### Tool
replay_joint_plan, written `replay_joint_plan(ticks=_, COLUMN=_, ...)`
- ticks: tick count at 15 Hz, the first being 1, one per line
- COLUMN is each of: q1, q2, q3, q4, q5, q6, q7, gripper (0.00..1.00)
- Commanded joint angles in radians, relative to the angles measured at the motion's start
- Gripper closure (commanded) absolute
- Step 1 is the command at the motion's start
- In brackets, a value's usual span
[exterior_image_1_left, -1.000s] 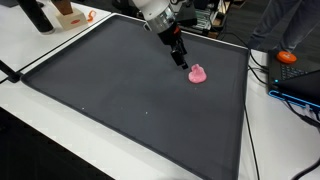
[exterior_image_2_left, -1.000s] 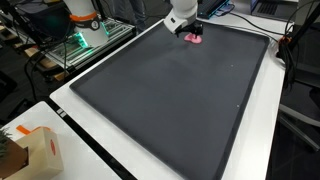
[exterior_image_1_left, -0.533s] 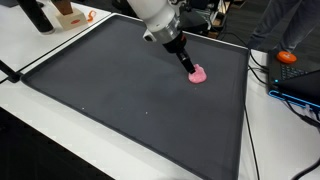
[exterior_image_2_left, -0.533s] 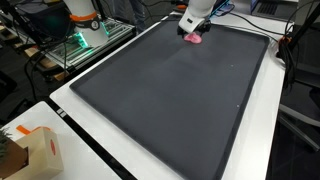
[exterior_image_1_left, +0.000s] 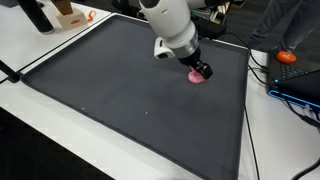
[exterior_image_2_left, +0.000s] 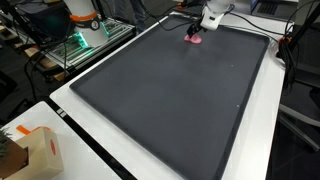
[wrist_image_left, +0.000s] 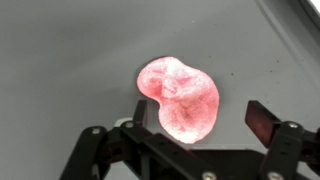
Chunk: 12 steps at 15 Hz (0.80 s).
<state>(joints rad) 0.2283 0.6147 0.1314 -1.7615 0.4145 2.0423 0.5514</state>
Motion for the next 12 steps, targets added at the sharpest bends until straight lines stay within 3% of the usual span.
replay_joint_plan(ticks=1, q1=0.032, q2=0.051, q3=0.0, q4=0.098, q5=-0.099, q6=-0.073, q7=-0.089, gripper=0.0)
replay_joint_plan(ticks=6, q1=0.083, q2=0.049, q3=-0.003, q4=0.158, q5=-0.233, q6=-0.12, q7=-0.168, gripper=0.0)
replay_joint_plan(ticks=12, q1=0.115, q2=-0.028, q3=0.002, q4=0.129, q5=-0.306, q6=-0.099, q7=-0.189, gripper=0.0)
